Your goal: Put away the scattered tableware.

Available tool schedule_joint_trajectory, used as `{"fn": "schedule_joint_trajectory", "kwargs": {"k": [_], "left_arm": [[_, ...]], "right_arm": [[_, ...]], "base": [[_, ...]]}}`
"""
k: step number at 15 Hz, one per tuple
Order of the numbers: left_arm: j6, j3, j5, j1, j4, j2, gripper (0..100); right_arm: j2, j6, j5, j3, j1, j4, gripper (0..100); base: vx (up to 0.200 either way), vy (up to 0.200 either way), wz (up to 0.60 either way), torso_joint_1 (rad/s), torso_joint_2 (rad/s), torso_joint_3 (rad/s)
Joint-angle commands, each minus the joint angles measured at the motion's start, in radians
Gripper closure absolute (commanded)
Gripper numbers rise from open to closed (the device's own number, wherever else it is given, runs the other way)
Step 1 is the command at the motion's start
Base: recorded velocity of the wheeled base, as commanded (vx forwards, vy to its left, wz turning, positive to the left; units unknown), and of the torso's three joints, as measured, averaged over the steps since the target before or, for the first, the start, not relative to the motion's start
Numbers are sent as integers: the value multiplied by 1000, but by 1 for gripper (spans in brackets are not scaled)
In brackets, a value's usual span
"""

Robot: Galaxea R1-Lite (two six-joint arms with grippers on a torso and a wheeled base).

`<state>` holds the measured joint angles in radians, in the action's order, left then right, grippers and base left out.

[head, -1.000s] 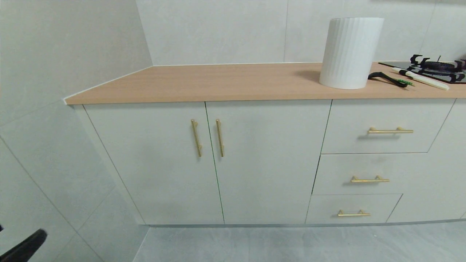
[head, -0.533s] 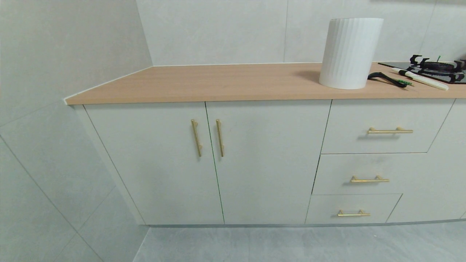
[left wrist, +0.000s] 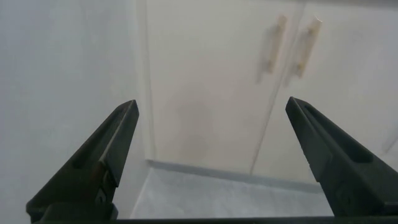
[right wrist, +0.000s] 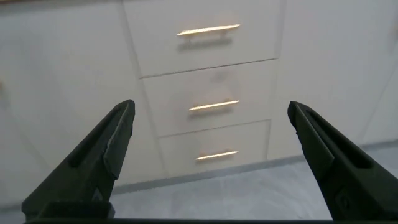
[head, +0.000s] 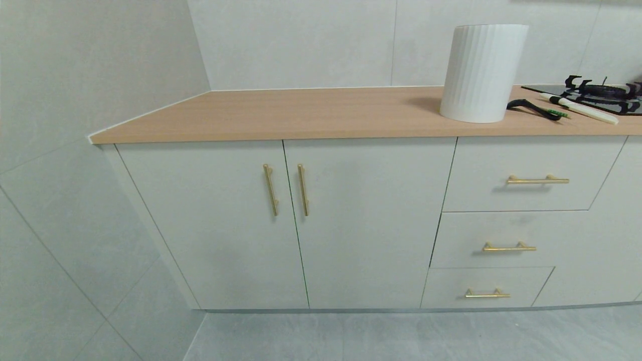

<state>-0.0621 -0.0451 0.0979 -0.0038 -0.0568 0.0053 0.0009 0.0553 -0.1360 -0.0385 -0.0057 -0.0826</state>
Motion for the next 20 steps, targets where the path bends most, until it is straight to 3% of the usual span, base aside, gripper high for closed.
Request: {"fn": "schedule_joint_trajectory", "kwargs": {"k": [1,3,4,5,7,9,11,13,20], "left_arm": [[10,45,-21,2,23,-5,0],[19,45,-29,2,23,-5,0],[59,45,-63,2,41,-5,0],[71,45,-87,2,61,-5,0],[79,45,-95,2,58,-5,0],[143,45,-118,2,60,-5,0],[131,44,-118,2,61,-5,0],[70,44,-116,2,60,-5,0],[65,44,-115,2,60,-5,0]], "right_arm": [[1,-2,50,37,0,64,0],[1,-11,104,39,0,84,0],[1,-26,118,39,0,86,0],[1,-48,118,39,0,84,0],[1,-48,119,39,0,84,0],[1,-55,130,39,0,86,0],[1,-46,144,39,0,84,0],[1,-48,145,39,0,84,0],[1,-48,145,39,1,84,0]], "base": [[0,0,0,0,0,0],[0,0,0,0,0,0],[0,0,0,0,0,0],[0,0,0,0,0,0],[0,0,0,0,0,0],[0,0,0,0,0,0],[0,0,0,0,0,0],[0,0,0,0,0,0],[0,0,0,0,0,0]]}}
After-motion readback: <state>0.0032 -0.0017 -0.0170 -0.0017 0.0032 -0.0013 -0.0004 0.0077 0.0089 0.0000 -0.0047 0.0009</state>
